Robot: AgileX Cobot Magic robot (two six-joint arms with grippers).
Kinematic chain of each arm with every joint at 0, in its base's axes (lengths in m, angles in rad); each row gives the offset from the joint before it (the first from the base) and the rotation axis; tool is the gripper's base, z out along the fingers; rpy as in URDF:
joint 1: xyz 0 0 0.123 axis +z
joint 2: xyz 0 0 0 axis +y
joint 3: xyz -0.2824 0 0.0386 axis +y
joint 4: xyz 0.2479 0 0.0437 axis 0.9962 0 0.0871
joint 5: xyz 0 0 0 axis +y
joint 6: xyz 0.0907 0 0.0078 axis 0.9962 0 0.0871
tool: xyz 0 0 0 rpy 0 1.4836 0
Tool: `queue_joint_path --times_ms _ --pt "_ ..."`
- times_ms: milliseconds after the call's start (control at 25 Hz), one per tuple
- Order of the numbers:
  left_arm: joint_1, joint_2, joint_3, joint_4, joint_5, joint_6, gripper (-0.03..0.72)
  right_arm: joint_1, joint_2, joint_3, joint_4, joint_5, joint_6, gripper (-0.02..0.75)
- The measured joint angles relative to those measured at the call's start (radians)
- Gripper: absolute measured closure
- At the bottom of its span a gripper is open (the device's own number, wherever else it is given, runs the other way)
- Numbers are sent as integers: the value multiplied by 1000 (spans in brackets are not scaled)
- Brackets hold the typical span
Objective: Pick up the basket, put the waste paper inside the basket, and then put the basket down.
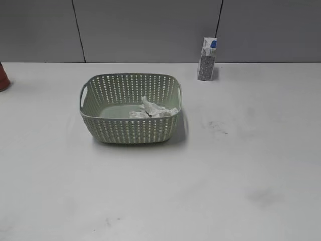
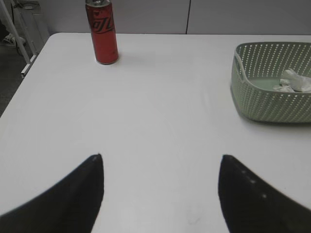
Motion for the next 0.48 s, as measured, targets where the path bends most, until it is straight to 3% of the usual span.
queue_joint_path --times_ms 240,480 --pt "0 0 0 1 -1 0 132 -9 0 0 1 0 0 156" --pt "0 0 0 2 -1 0 138 -72 0 0 1 0 1 156"
